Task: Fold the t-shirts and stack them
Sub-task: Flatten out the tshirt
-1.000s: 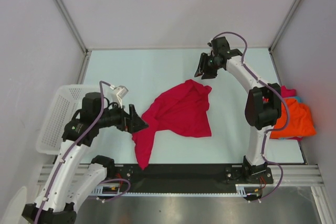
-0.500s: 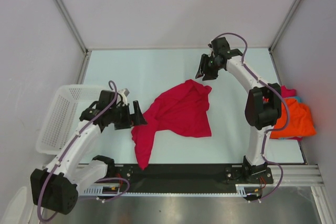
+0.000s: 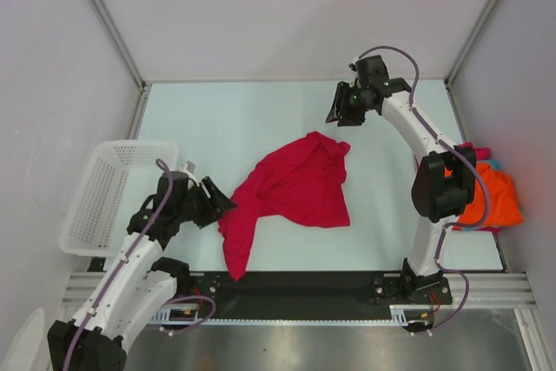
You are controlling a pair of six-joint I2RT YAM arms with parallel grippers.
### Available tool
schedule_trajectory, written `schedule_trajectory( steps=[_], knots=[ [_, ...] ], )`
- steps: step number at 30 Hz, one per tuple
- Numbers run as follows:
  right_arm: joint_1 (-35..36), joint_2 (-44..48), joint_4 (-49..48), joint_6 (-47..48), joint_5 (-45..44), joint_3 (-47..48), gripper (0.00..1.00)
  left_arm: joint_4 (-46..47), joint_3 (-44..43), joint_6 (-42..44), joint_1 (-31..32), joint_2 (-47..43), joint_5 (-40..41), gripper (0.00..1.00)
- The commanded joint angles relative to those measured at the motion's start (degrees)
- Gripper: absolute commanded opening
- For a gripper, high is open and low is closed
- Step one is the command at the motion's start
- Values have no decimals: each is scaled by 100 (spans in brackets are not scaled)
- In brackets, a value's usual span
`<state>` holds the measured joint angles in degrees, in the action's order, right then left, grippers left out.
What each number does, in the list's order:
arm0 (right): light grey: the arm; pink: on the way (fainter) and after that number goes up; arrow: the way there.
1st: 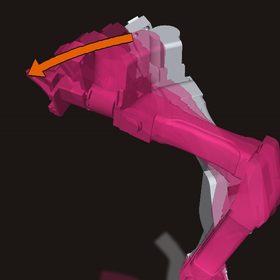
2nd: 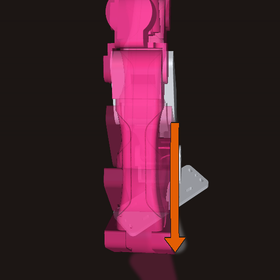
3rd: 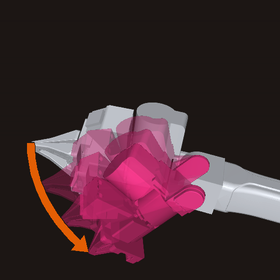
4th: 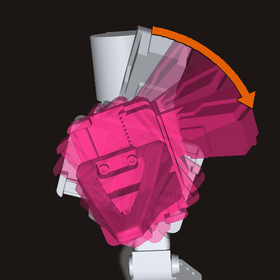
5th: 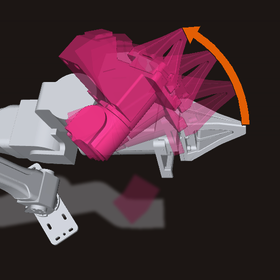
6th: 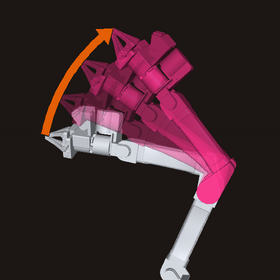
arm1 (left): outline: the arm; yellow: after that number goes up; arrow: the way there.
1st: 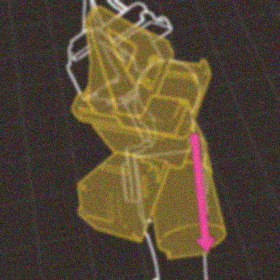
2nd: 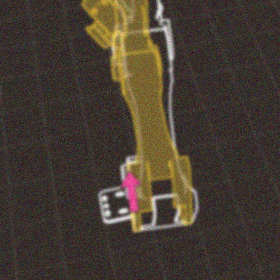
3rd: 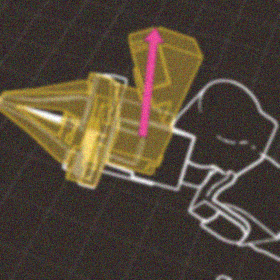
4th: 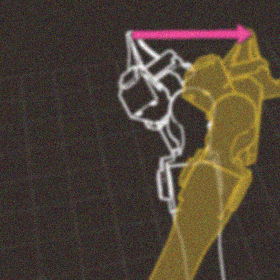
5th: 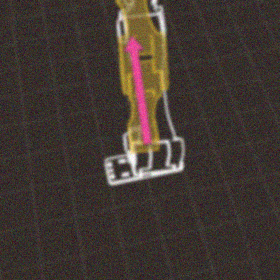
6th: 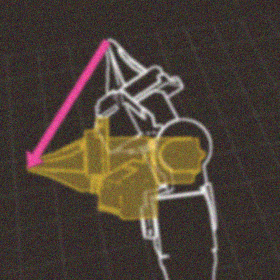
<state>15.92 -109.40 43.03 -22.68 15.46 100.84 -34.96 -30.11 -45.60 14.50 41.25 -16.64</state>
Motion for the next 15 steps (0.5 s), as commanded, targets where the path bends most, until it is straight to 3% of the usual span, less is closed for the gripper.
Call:
schedule_trajectory(
  steps=[1,15],
  knots=[
    [-45,288,39,106,0,-90,47,253,391,-888,9,-416,232,67],
    [-63,297,30,105,0,-178,47,-327,804,-1425,9,-566,1075,70]
  ],
)
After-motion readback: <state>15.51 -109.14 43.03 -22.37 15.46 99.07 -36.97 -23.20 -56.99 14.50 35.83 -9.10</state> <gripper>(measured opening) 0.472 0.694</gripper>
